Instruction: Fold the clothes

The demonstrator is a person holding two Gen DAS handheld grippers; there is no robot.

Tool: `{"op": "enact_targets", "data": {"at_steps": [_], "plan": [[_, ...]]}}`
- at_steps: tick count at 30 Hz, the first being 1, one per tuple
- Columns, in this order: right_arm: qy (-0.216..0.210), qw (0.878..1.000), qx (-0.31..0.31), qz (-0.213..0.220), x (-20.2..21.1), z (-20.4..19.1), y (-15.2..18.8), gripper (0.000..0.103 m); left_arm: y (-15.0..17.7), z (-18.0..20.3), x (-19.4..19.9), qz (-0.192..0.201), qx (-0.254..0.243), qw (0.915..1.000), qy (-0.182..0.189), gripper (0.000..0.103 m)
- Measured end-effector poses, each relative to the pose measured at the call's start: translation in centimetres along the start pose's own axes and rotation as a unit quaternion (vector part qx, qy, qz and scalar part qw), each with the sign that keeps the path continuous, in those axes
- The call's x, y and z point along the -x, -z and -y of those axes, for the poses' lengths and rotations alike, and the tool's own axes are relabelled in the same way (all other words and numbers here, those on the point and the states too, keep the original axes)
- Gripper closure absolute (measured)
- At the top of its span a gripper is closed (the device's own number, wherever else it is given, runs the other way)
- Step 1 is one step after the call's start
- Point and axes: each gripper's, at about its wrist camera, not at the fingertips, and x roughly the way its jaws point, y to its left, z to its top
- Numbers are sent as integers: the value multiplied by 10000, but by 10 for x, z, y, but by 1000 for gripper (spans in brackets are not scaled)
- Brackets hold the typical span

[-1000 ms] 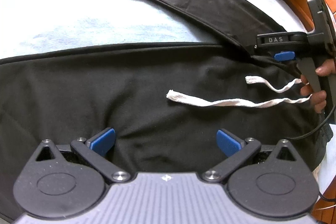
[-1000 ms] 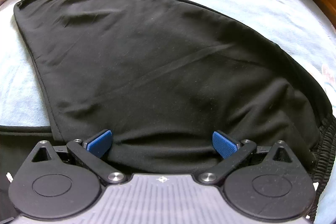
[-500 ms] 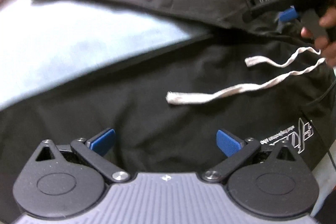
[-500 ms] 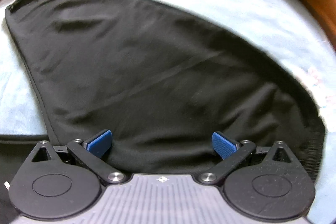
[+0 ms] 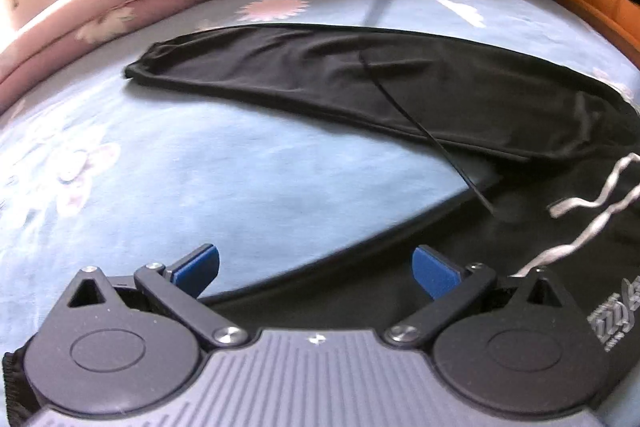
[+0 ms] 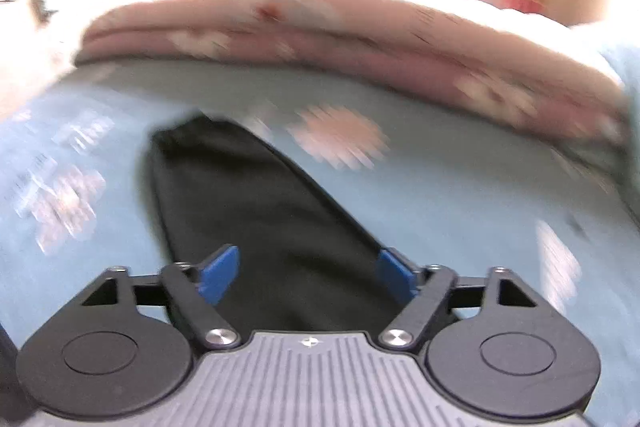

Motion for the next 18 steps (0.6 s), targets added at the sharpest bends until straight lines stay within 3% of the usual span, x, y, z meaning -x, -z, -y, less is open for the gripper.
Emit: {"op": "enact_targets", "data": {"at_steps": [4,9,12,18], "plan": [[-578,9981,164,-102,-73,-33,-69,29,2,-30,-6,22,449,9987,-219,1],[-1433,9865,-384,-690,-172,-58,-123,29,8,-56,-11,88,945,9945,-443,1],[-1739,9750,-772,-1148,-219,-67,-132,28,11,-64,-15,99,1130,9922,-513,1],[-1557,9699,-900,-1641,-279,-82,-127,26,15,-71,-21,134,1277,9905,-497,1]]}}
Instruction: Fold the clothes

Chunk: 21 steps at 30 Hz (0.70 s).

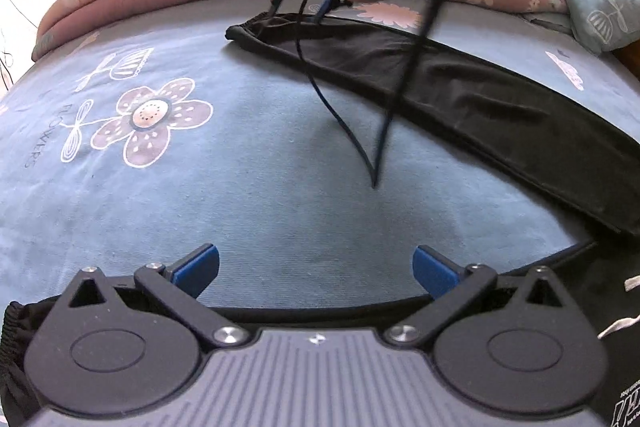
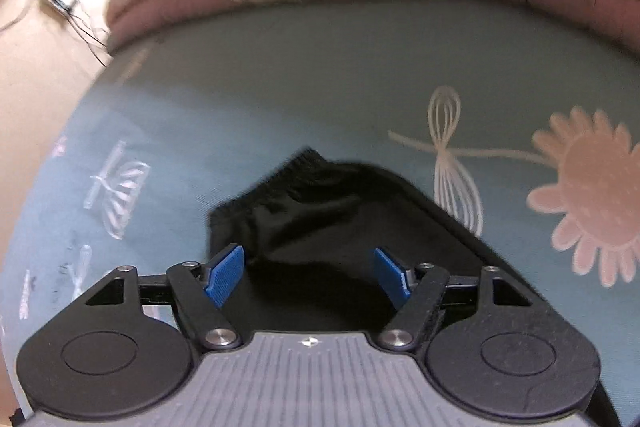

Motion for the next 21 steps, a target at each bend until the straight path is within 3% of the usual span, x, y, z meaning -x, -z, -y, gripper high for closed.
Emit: {"op": "enact_targets", "data": {"at_steps": [2,4,8,14,18,21], "plan": [[134,9999,30,-53,-12,3,2,26,1,-4,-1,0,79,10000,-10,1],[373,9989,208,197,-19,4,1,25,2,-8,-5,-29,180,9998,-3,1],[345,9977,301,501,-32,5,-7,10,4,-9,-10,-104,212,9997,-41,1],[637,9930,577,812,-24,-12,-12,13,5,-8,-11,-94,103,9999,-59,1],[196,9978,206,603,11,-12,1,13,5,-13,-11,-90,216,9997,-42,1],[-176,9995,-151,228,14,-4,13,13,5,-15,-11,-71,278,9996,-60,1]]}}
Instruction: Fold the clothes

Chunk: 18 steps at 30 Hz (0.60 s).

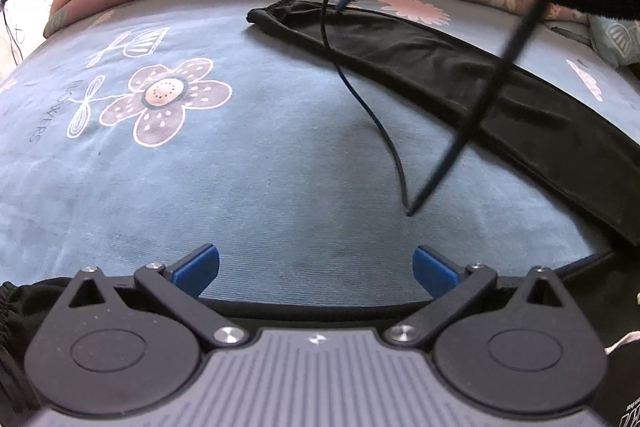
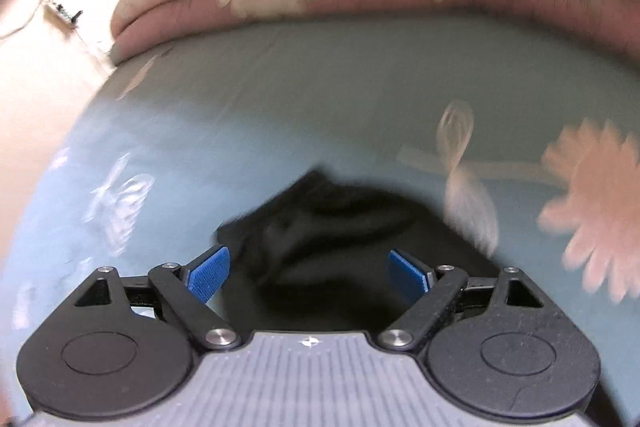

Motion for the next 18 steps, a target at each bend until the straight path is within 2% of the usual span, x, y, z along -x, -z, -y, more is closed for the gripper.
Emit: {"op": "enact_targets", "data": {"at_steps": [4,6,9,14,18], "plan": [[134,9997,-200,-34,-24,11,1,12,1,0,2,27,38,10000,8,1],[247,9994,31,241,-34,10,-2,11,2,-1,1,3,62,10000,-1,1],[532,9971,370,395,-37,-1,-5,11,3,-2,2,20,71,10000,-2,1],[266,9988,228,356,-15,-13,1,9,3,-6,1,43,184,9998,-23,1],[222,9991,315,179,-40,-20,3,9,4,-6,-1,-20,250,9997,-5,1]]}}
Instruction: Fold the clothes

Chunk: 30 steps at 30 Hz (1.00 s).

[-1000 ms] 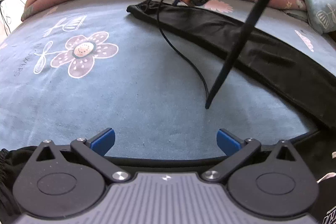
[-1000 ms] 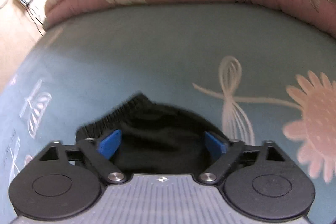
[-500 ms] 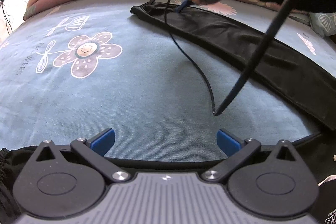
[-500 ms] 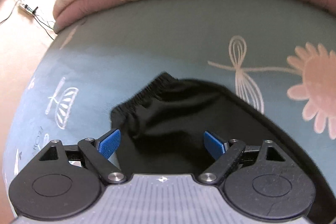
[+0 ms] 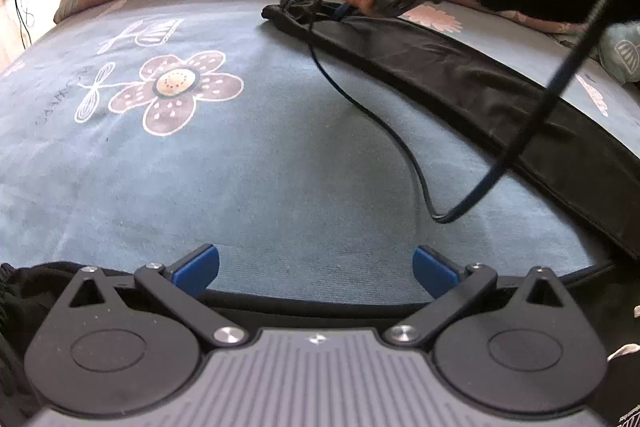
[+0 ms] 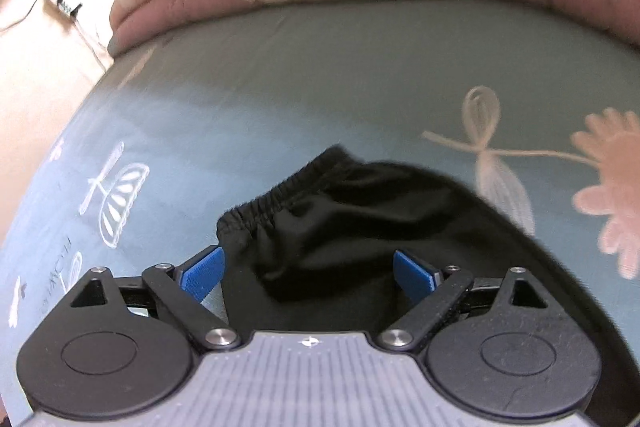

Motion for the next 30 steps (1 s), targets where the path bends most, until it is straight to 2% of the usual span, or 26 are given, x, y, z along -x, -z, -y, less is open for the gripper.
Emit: {"op": "enact_targets", "data": {"at_steps": [2,4,6,10,15,20,26,30], "plan": [[152,9995,226,139,-16,-3,-6,4,0,2,1,-8,-71,10000,-17,1],[291,9990,254,245,-20,-6,-15,4,1,2,3,31,-112,9999,-19,1],[191,9992,49,353,-9,-8,-19,5,0,1,3,54,-89,9999,-28,1],[-28,9991,-47,423,27,-13,-2,5,0,0,1,25,3,10000,-28,1],[-260,9992,-285,125,75,-1,62,4,4,4,4,-6,-76,10000,-12,1],[1,9997,-163,-203,128,9,129,4,15,12,10,-121,-242,9996,-7,1],[261,9996,102,92,217,2,154,4,27,5,31,-306,-303,9991,-30,1],[272,9984,490,107,278,-17,176,0,35,-19,43,-435,83,9989,-150,1]]}}
